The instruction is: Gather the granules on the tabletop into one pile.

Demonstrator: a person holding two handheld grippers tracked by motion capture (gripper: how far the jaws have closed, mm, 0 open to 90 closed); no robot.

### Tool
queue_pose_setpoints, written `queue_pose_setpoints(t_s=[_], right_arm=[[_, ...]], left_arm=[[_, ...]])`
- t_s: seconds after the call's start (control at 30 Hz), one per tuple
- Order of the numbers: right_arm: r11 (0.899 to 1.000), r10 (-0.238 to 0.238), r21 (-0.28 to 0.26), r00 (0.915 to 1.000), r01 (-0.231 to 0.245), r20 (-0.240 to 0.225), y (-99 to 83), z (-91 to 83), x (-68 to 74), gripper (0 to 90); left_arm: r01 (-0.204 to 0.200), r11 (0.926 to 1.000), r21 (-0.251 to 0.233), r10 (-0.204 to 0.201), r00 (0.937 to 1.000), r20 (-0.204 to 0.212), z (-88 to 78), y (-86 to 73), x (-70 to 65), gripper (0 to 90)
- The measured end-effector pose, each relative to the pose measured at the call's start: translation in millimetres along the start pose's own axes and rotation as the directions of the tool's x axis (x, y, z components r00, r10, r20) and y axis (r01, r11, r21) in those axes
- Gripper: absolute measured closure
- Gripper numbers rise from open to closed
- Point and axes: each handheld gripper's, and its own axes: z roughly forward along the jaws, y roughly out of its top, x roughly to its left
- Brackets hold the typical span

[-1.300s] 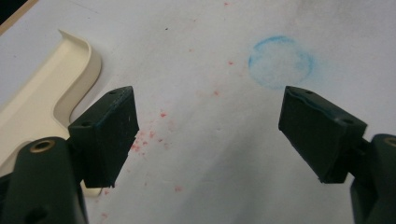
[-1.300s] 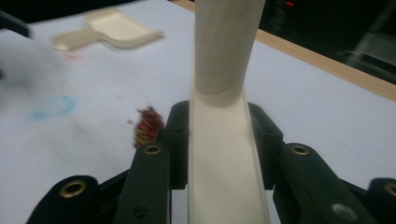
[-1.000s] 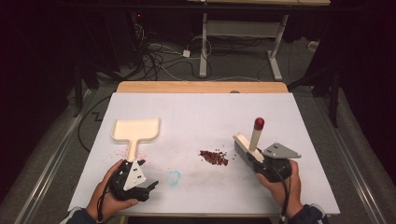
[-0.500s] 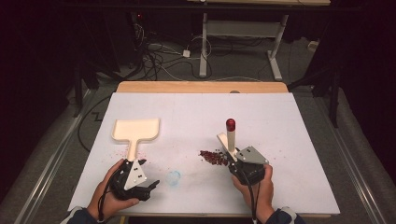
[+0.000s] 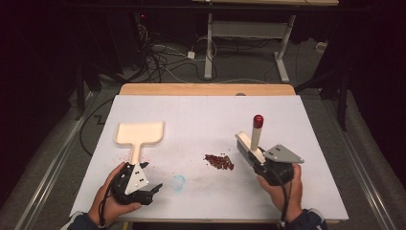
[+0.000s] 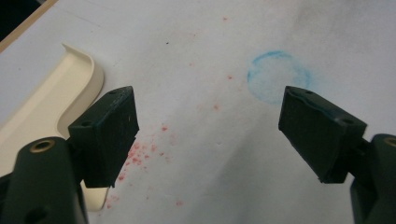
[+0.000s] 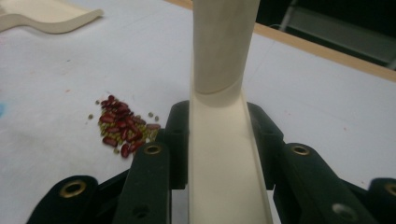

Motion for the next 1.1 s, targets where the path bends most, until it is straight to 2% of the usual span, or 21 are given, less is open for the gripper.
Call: queue_pose_setpoints(t_s=[0.1, 0.17, 0.23, 0.3, 0.37, 0.4, 0.47, 0.53, 0.6, 0.67, 0.73, 0.77, 0.83, 0.9, 1.03, 1.1], right_arm=[[0.999, -0.033, -0.004, 0.9971, 0.033, -0.069, -1.7, -13.1, -19.5, 67.4], [0.999, -0.040, -0.008, 0.9954, 0.040, -0.087, -1.3, -23.3, -30.9, 67.4], [0.998, -0.061, -0.005, 0.9869, 0.061, -0.149, 0.5, -34.1, -42.3, 67.4], [0.997, -0.070, 0.021, 0.9785, 0.076, -0.194, 2.2, -45.2, -50.4, 67.3], [0.994, -0.093, 0.033, 0.9622, 0.105, -0.256, 2.5, -56.2, -56.9, 67.3], [0.993, -0.090, 0.051, 0.9532, 0.109, -0.289, 2.4, -60.8, -59.3, 67.3], [0.988, -0.082, 0.094, 0.9245, 0.126, -0.372, 1.3, -66.8, -64.5, 67.3], [0.983, -0.068, 0.125, 0.8986, 0.135, -0.433, -1.9, -69.2, -67.7, 67.2], [0.977, -0.049, 0.160, 0.8792, 0.141, -0.474, -6.1, -67.0, -69.8, 67.2], [0.967, -0.022, 0.210, 0.8645, 0.147, -0.502, -10.8, -59.9, -72.3, 67.2], [0.963, -0.017, 0.225, 0.8702, 0.146, -0.492, -14.9, -50.4, -75.7, 67.4], [0.961, -0.009, 0.234, 0.8664, 0.145, -0.499, -16.5, -44.9, -78.3, 67.3], [0.958, 0.026, 0.258, 0.8526, 0.129, -0.522, -18.5, -33.7, -85.9, 67.3], [0.954, 0.050, 0.277, 0.8519, 0.114, -0.521, -18.1, -22.4, -95.2, 67.0], [0.944, 0.057, 0.304, 0.8400, 0.131, -0.540, -14.0, 0.7, -112.3, 61.6], [0.944, 0.059, 0.303, 0.8329, 0.133, -0.550, -13.4, 13.5, -119.6, 57.3]], left_arm=[[0.000, 1.0000, 0.001, 0.000, 1.0000, -0.002, 0.0, 0.1, 0.5, 19.0], [0.001, 1.0000, 0.002, -0.001, 1.0000, -0.002, 0.1, -0.1, 0.7, 19.0], [-0.002, 1.0000, 0.007, 0.002, 1.0000, -0.003, 0.4, -0.3, 0.9, 19.0], [0.002, 1.0000, 0.010, -0.002, 1.0000, -0.001, 0.7, -0.4, 1.6, 19.0], [0.004, 0.9999, 0.012, -0.004, 1.0000, -0.002, 1.0, -0.7, 1.8, 19.0], [0.004, 0.9999, 0.013, -0.004, 1.0000, 0.000, 1.2, -0.9, 1.7, 19.0], [0.003, 0.9999, 0.016, -0.003, 1.0000, -0.001, 1.4, -0.9, 1.2, 19.0], [0.004, 0.9998, 0.017, -0.004, 1.0000, 0.002, 1.5, -0.7, 0.9, 19.0], [0.002, 0.9998, 0.019, -0.002, 1.0000, 0.003, 1.6, -0.6, 0.6, 19.0], [0.001, 0.9998, 0.022, -0.001, 1.0000, 0.004, 1.8, -0.6, 0.6, 19.0], [0.002, 0.9997, 0.023, -0.002, 1.0000, 0.005, 2.2, -0.8, 0.5, 19.0], [0.003, 0.9997, 0.023, -0.004, 1.0000, 0.006, 2.5, -0.9, 0.5, 19.0], [0.005, 0.9997, 0.024, -0.005, 0.9999, 0.011, 3.4, -1.2, 0.4, 19.0], [0.002, 0.9996, 0.029, -0.002, 0.9999, 0.015, 4.5, -1.3, -0.1, 19.0], [-0.006, 0.9993, 0.038, 0.005, 0.9997, 0.024, 6.3, -1.3, -1.3, 19.0], [-0.007, 0.9991, 0.042, 0.006, 0.9996, 0.026, 6.8, -1.6, -1.2, 19.0]])
